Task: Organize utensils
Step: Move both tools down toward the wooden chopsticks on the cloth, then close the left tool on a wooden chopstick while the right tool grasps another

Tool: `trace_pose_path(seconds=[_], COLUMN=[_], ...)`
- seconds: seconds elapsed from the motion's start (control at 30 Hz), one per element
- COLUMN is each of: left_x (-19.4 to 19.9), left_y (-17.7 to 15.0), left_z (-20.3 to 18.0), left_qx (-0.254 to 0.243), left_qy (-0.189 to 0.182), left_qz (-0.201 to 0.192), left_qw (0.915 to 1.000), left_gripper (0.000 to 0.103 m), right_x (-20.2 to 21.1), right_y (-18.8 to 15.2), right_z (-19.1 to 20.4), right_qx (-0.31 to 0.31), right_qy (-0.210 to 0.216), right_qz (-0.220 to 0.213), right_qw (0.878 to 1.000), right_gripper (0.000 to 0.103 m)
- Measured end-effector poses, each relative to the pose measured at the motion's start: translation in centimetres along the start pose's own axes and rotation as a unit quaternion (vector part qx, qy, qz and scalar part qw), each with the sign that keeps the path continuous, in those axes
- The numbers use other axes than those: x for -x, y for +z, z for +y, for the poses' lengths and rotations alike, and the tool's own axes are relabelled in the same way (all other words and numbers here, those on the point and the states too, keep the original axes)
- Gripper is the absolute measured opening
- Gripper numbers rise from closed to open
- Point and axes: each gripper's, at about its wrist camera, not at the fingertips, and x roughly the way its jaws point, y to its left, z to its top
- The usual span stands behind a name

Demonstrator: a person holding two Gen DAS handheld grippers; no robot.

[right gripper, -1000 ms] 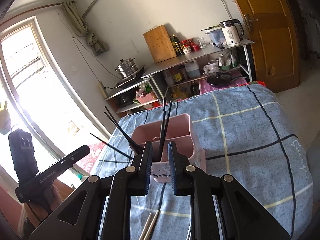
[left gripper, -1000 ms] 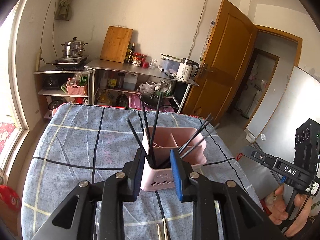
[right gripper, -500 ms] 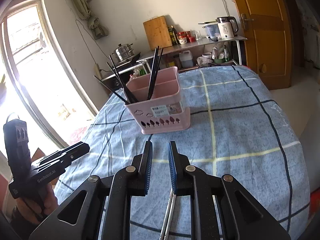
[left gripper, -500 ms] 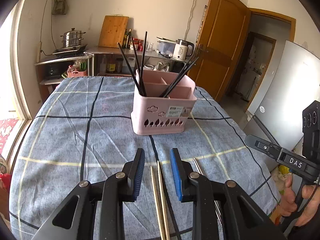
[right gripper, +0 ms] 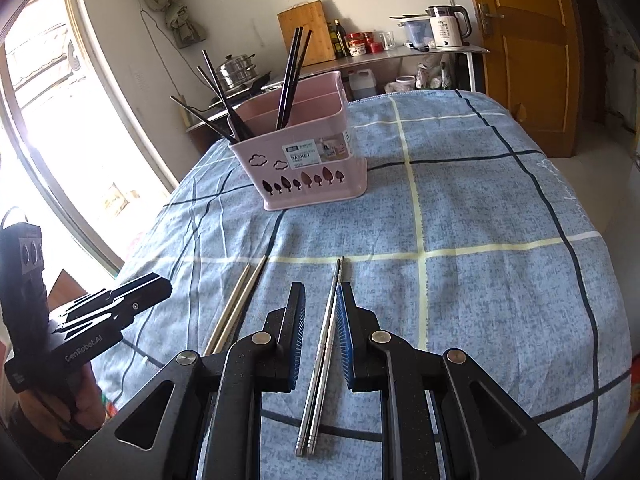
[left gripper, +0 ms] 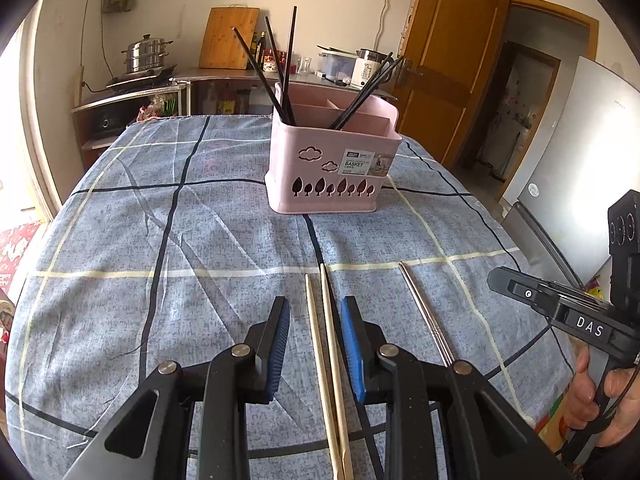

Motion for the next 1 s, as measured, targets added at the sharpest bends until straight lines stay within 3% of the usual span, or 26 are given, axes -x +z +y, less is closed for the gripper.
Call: trace_pose_path(seconds=[0.7, 0.8, 0.83, 0.93, 1.0], left_x=[-8.6, -8.9, -9.1, -9.4, -9.2], left_y=[0.0, 0.2, 0.2, 0.2, 0.3], left_z=[1.1, 0.8, 0.7, 0.3, 0.9], left_qx=[0.004, -0.006, -0.011, -0.032, -0.020], left_qy=[0.010, 0.019, 0.025, 0.051, 0.042], left_qz=[0.082, 0.076, 0.076, 0.074, 0.076], left_qw=[0.9966, 0.9969, 0.9967, 0.9954, 0.9960], left_gripper=[0.026, 0.026, 0.025, 0.008, 0.006], right_x=[-4.3, -4.5, -4.6, -5.1, -5.5], right_y=[-0.2, -0.1, 0.0, 0.0, 0.2], right_z=[0.4, 0.3, 0.3, 0.5, 0.9], right_qx=[-0.004, -0.006, -0.006, -0.008, -0.005], right_qy=[-0.001, -0.002, -0.003, 0.001, 0.004], right_qz=[0.049, 0.051, 0.052, 0.058, 0.062], right_qw=[0.999, 0.999, 0.999, 0.998, 0.998], right_gripper=[0.016, 0.016, 0.016, 0.016, 0.016])
